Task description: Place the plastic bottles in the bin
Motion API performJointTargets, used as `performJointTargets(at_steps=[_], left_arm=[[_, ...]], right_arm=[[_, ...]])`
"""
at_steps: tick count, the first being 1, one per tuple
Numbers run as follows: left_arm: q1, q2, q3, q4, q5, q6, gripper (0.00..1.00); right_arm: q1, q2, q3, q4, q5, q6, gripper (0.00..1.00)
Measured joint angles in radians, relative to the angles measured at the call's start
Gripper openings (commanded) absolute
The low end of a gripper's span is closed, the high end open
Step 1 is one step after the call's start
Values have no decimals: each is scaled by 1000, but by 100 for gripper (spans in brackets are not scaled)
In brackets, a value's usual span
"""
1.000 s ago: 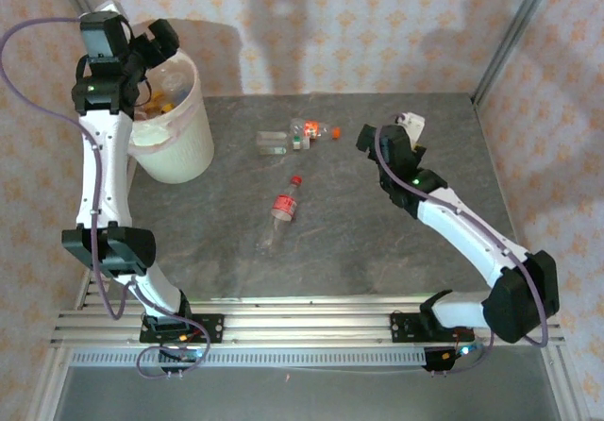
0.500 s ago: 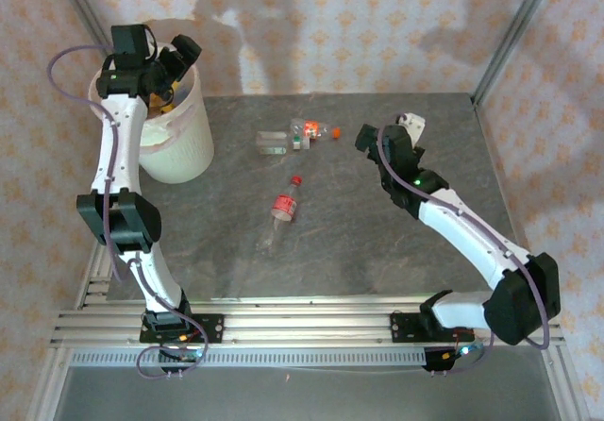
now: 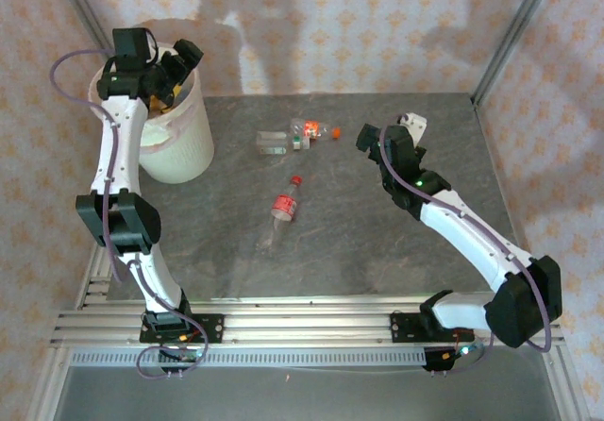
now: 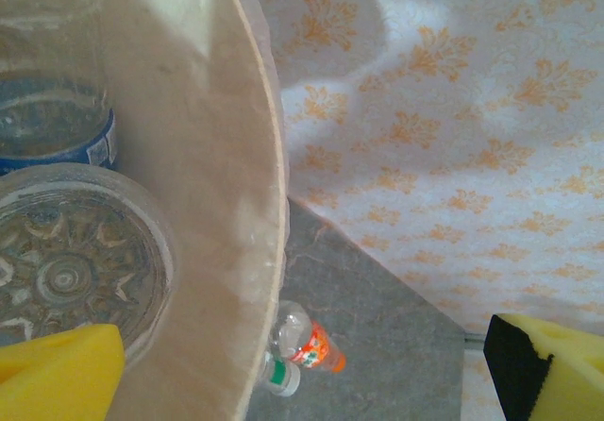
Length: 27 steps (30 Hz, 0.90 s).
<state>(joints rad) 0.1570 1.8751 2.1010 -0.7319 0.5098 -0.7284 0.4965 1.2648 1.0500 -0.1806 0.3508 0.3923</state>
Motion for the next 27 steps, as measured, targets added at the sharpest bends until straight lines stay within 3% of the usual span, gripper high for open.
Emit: performJointTargets(at_steps=[10,17,22,27], left_arm=[[-11,-60,29,-21,34,5,100],[-80,-276,-178,73,74,11,100],[-225,-372,-290,131,80,32,100],[-350,-391,-369,152,67,49,100]], right_arm=[[-11,54,12,1,-31,-11,99],[-74,253,150,-1,-227,-45,99],[-103,450,355,-59,-451,-317,99],[-104,663,597,-228,-563,-677,95]])
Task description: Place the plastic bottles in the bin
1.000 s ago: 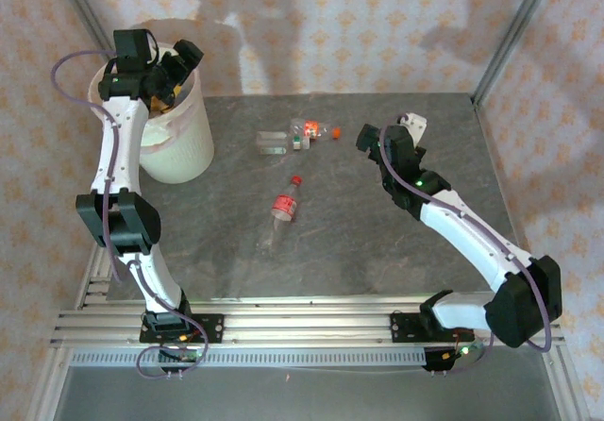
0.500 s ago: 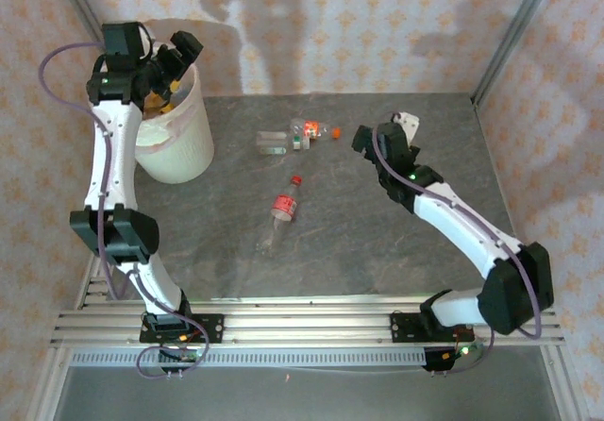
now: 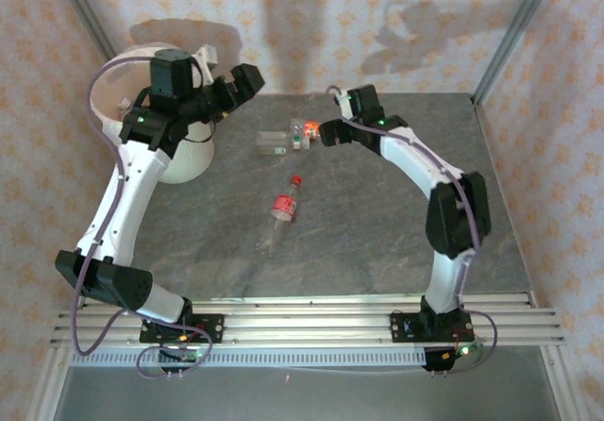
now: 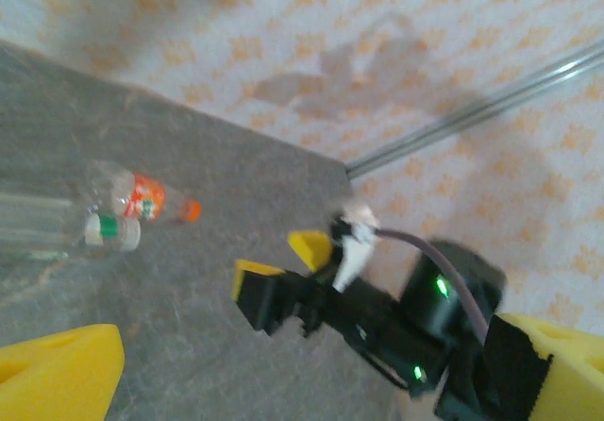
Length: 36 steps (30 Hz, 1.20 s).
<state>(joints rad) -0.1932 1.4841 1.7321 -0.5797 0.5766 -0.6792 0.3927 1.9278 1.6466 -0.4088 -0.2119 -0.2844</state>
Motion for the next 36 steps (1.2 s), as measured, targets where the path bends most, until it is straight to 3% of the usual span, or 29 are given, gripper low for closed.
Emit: performJointTargets(at_steps=[6,15,22,29,31,36], left_arm=[[-31,0,-95,8,-43,6,100],[-34,-3,-155,6,-95,13,100],[-34,-27,-252,9,-114,15,100],[-34,-35,-295,9,-125,9,100],[-34,-34,-295,10,-123,1,100],[-36,-30,-295,14,-122,-5,100]], right_arm=[[-18,280,344,-249,-59,-304,90],[-40,607,763,-426,-67,-515,86],[-48,703,847,-429,-51,-578,87],[-66,755,887,-444,-144,-654,85],[-67,776,929,-458,-157,-670,82],[-68,787,944,-483,-196,-699,61]])
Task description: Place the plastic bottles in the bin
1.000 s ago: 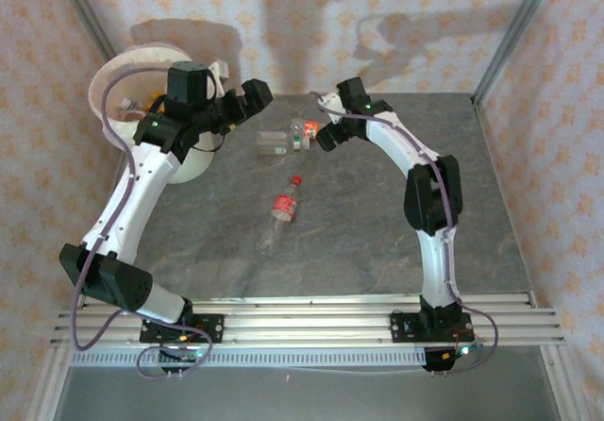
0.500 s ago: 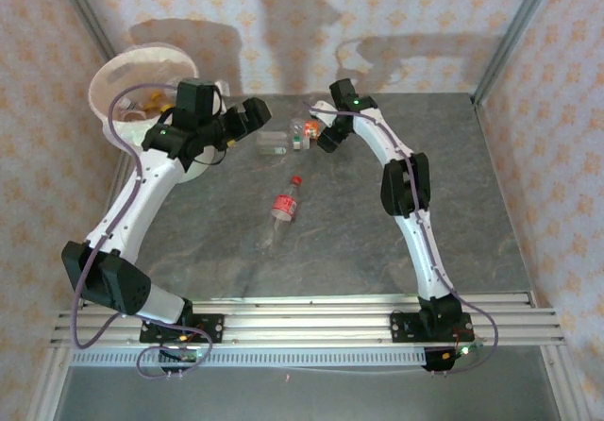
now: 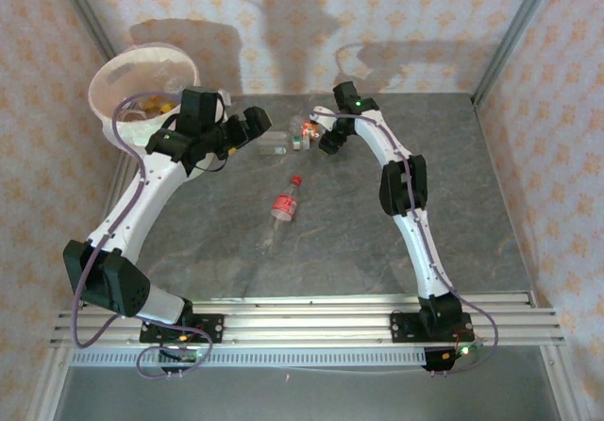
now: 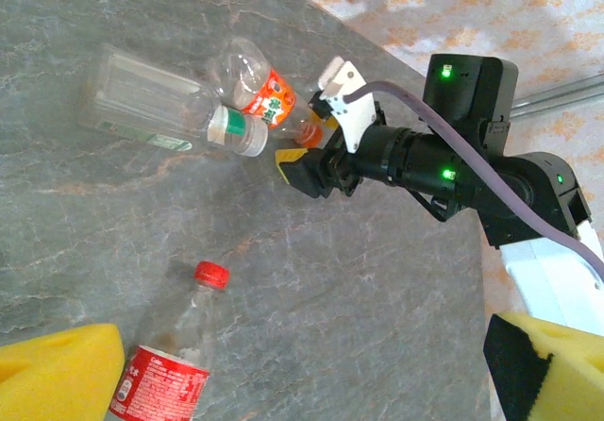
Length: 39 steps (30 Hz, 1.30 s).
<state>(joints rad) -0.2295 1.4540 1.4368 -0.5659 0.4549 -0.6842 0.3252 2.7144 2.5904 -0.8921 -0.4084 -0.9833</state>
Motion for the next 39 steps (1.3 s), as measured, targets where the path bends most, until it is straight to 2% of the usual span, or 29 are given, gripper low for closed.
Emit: performJointTargets(at_steps=[4,9,11,16,19,28,34,39], left_arm=[[0,6,0,3,0,0,100],[-2,8,0,3,0,0,100],[-5,8,0,3,0,0,100],[-11,8,0,5,0,0,100],[-13,8,-4,13,0,0,100],[-13,8,-123,99,13,-57,100],[-22,14,-177,303,172,-145,100],[-86,27,-175,407,254,-153,100]], right_arm=[[2,0,-4,-13,-10,-16,49],[1,-20,-47,-11,-44,-10,29],[0,-39,-80,9,-49,-4,25],[-6,-129,-230,60,-48,26,20],[-8,-227,-383,134,-44,61,18],[-7,-780,-1086,570,65,332,15],[42,-1098,-1347,705,53,509,18],[115,-1219,-1444,756,-32,631,18]])
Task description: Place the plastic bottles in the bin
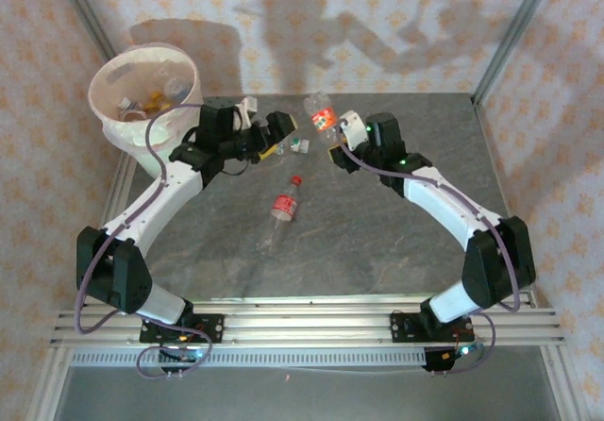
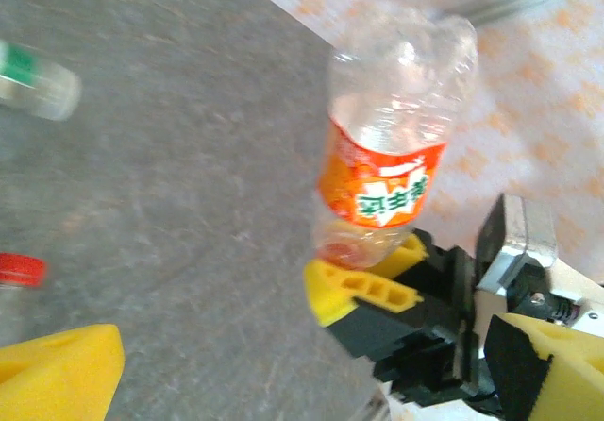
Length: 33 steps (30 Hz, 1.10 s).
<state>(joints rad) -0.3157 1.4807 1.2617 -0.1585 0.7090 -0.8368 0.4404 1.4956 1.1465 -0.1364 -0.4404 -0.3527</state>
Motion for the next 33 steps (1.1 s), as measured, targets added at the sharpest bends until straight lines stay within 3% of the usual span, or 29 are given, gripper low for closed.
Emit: performJointTargets(at_steps=[4,13,19,25,28,31,33], left_arm=[[-32,0,18,20,11,19,100],[-81,16,117,-54,-131,132,99],[-98,35,118,-59,-225,143,90],[-97,60,125,-52,-218,147,67],[-101,60,127,-37,-212,146,60],[-104,60,127,-24,-211,134,57],[-103,60,125,-24,-217,132,57]], right_arm=[[36,-3,0,-2,-69,45,18],[79,-3,56,-31,-248,103,18],[105,-3,48,21,-328,179,19],[105,-4,48,56,-354,238,22],[105,-3,48,59,-367,256,29],[105,-3,48,60,-368,263,45],[105,-3,56,56,-364,269,61]])
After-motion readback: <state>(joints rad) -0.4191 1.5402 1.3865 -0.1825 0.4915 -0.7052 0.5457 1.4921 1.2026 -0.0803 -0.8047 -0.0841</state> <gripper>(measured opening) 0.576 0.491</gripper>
